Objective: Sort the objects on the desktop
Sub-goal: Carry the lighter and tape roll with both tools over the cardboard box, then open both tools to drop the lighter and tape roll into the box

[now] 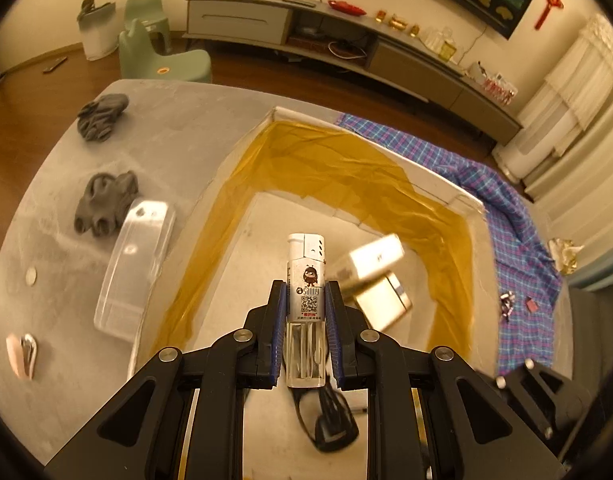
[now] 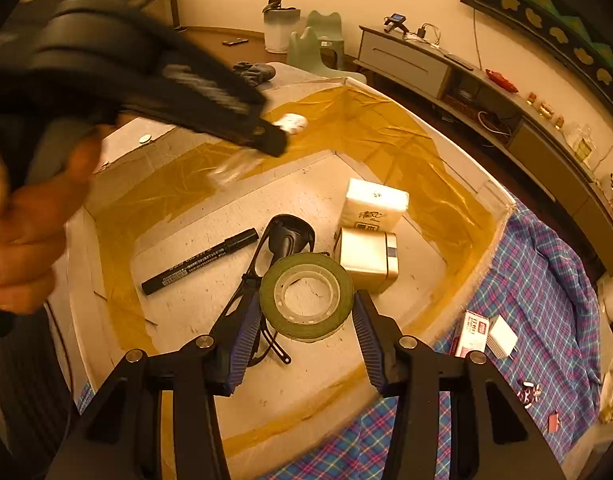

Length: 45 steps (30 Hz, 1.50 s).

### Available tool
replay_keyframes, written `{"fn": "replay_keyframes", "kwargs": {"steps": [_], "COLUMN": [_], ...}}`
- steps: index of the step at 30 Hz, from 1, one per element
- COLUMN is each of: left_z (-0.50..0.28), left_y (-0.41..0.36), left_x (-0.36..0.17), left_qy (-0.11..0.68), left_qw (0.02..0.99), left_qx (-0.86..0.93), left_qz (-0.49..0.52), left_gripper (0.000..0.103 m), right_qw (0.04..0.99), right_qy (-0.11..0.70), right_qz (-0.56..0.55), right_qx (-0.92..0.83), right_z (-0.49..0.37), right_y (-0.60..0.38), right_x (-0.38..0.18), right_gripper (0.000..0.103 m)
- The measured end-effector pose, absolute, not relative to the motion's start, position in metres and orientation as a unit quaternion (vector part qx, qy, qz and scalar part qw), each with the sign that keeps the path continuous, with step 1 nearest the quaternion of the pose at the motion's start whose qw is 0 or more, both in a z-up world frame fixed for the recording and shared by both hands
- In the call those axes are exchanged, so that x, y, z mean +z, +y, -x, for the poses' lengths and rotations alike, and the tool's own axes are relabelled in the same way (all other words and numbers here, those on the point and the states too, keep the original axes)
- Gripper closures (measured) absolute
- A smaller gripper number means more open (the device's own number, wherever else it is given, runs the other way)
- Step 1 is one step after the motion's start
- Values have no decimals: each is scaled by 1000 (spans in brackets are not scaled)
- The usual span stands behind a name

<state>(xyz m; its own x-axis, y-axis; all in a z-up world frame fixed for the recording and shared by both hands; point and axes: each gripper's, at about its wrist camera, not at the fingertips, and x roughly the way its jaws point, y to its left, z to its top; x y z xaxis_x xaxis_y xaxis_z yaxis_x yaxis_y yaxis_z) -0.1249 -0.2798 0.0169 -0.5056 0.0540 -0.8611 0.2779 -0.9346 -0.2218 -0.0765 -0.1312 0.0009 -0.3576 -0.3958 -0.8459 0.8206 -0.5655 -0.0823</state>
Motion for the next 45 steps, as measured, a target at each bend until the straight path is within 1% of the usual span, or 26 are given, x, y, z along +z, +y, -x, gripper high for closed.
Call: {"fn": "replay_keyframes", "kwargs": {"steps": [6, 11, 14, 16, 17, 18, 32, 45], "left_z": [154, 169, 175, 177, 178, 178, 156, 111], "left_y": [-286, -289, -286, -285, -286, -286, -279, -258], "left_x": [1, -9, -10, -10, -10, -10, 4, 46], "left_qy": [161, 156, 139, 127, 123, 121, 115, 95], "left_qw": [78, 78, 77, 83, 87, 89, 93, 81], "left_qx": [-843, -840, -845, -848, -849, -851, -851, -864], "left_qz": [-508, -514, -510, -507, -506, -504, -503, -487], "left_gripper": [83, 83, 82, 73, 66, 64, 64, 64], "right_qw": [394, 394, 395, 396, 396, 396, 397, 393], "right_qy": [283, 287, 289, 288, 286, 284, 263, 258], "right_qz": [-411, -416, -416, -416, -416, -417, -411, -391], "right_qx": [-772, -767, -766, -766, -767, -767, -778, -791], "right_z": [79, 81, 78, 79, 79, 79, 69, 48], "right_y": [-137, -138, -137, -137, -137, -136, -121, -100], "right_x": [-2, -8, -9, -10, -10, -9, 7, 29], "right_gripper": [54, 54, 53, 53, 53, 53, 52, 52]}}
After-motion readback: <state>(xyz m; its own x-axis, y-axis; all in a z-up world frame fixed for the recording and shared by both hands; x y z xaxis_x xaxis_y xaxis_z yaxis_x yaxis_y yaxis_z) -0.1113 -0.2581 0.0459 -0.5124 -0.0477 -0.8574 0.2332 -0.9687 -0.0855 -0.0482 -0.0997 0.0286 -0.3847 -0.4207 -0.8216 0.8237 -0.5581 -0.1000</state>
